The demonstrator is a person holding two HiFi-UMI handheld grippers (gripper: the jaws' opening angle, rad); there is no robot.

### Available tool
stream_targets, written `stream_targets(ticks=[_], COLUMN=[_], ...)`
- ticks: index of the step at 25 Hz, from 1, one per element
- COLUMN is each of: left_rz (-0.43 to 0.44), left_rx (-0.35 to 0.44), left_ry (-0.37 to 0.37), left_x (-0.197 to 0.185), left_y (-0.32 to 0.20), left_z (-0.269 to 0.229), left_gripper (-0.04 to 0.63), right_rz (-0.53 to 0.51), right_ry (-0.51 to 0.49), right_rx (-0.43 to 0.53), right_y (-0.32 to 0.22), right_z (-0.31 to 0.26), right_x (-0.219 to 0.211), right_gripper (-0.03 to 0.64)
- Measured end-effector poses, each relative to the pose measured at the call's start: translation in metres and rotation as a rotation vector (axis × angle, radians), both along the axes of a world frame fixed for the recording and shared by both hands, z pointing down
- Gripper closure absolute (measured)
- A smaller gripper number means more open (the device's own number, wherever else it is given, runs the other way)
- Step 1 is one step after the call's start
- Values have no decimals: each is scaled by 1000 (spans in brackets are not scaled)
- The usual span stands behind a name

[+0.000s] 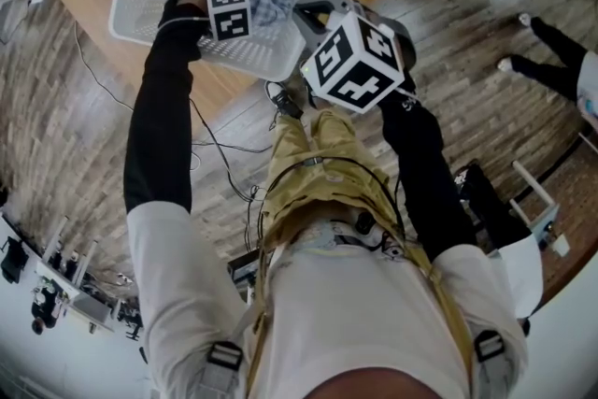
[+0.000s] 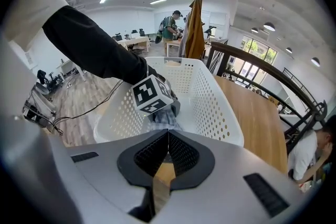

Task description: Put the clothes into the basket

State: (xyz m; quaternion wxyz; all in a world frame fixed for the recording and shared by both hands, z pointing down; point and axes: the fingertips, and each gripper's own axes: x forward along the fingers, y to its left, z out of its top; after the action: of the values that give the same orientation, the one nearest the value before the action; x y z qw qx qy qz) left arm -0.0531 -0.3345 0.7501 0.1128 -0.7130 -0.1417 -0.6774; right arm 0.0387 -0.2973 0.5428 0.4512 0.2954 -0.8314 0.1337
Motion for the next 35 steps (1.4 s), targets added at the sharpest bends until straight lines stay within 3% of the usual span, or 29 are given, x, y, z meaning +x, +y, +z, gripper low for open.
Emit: stream_targets(ticks=[5,10,14,20,22,29,35], left_rz=[-106,-231,-404,-709,-793,-1041,-1170], left_rx=[50,136,176,284,323,456,541], left_ry=[132,367,553,816,898,1116,1236], left_x=[14,31,32,30,25,-8,-27], left_y=[-22,-37,-33,-26,-19,6,24], left_z=[-51,-137,-195,-275,-304,-374,-417], left_gripper=[218,218,219,386,414,584,594], right_rz=[30,141,240,325,347,369,381], right_ry=[-31,-138,-247,-360,-399,-495,-570], right_rx=[40,125,200,330,371,495,594], right_y=[1,0,-2,2,7,19,23], right_z=[-17,-49,-81,-130,-147,-193,-238], right_x=[1,1,3,7,5,-6,-13], right_gripper=[595,595,595,595,595,595,595])
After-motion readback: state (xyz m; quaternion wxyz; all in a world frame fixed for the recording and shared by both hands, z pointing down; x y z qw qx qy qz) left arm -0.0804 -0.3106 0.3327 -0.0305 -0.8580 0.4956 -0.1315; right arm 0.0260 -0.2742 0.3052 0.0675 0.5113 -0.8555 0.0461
